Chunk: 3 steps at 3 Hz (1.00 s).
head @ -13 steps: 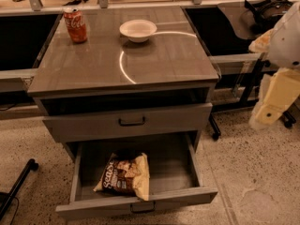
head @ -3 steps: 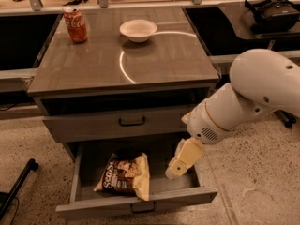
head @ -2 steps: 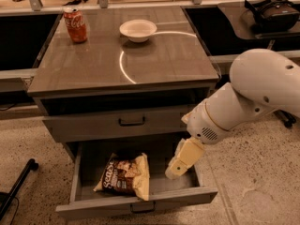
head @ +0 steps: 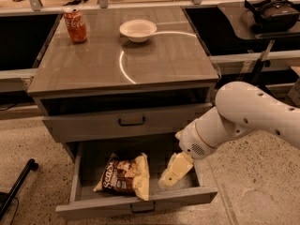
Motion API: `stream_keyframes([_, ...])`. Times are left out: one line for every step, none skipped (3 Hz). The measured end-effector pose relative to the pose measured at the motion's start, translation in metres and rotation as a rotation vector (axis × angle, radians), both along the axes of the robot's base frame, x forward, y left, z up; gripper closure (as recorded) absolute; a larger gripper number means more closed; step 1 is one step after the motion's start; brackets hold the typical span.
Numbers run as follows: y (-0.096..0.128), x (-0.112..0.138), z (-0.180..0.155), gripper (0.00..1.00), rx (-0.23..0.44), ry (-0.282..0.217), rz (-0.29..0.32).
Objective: Pick brown chip bag from middle drawer and place on counter
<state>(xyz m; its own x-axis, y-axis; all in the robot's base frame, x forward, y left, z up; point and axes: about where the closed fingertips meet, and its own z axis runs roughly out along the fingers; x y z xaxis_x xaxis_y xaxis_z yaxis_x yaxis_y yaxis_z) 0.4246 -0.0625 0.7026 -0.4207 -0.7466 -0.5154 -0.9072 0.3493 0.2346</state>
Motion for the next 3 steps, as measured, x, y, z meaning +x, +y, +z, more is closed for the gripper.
stream_keyframes([0.000,0.000,0.000,0.00,0.000,0.000,0.000])
stream_keyframes([0.001,0.005,-0.011,0.00,-0.008,-0.004,-0.044])
stream_keyframes([0.016,0.025,-0.050,0.00,0.042,0.011,-0.073])
